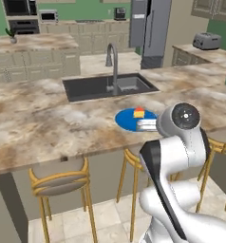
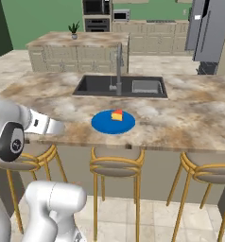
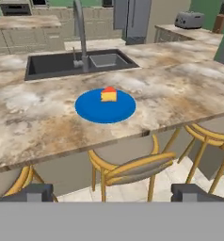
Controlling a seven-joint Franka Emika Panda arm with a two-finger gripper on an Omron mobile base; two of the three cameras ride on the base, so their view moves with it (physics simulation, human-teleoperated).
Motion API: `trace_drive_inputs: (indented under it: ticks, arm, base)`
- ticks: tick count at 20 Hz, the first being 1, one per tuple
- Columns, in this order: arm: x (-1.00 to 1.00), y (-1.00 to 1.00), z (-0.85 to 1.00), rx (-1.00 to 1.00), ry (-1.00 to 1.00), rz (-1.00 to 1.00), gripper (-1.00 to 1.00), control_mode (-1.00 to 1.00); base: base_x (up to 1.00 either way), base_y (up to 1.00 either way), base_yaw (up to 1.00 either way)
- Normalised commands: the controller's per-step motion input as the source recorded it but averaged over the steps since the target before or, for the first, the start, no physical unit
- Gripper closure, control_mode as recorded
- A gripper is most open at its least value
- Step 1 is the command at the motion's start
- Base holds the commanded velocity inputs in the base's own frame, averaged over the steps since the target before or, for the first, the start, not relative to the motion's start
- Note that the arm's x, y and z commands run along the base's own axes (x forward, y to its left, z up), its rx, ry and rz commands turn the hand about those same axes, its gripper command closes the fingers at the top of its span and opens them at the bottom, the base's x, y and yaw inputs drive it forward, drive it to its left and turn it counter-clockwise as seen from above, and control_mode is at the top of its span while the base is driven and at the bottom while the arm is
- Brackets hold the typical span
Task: Take the cheese, fish, and corn from the fridge and place them on the plate on the dining counter to create an appetizer plate.
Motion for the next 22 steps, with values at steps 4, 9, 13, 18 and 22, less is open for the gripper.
trace_drive_inputs:
  ticks: [4,9,13,18,22]
  arm:
    - [0.0,0.0,0.0,0.0,0.0,0.0,-1.0,1.0]
    - [0.0,0.0,0.0,0.0,0.0,0.0,-1.0,1.0]
    - [0.0,0.0,0.0,0.0,0.0,0.0,-1.0,1.0]
    - [0.0,0.0,0.0,0.0,0.0,0.0,-1.0,1.0]
    - [0.0,0.0,0.0,0.0,0.0,0.0,-1.0,1.0]
  base:
    - [-0.87,0.98,-0.1]
    - [-0.1,1.0,-0.1]
    - [0.0,1.0,0.0]
    - [0.01,1.0,0.0]
    - [0.27,1.0,0.0]
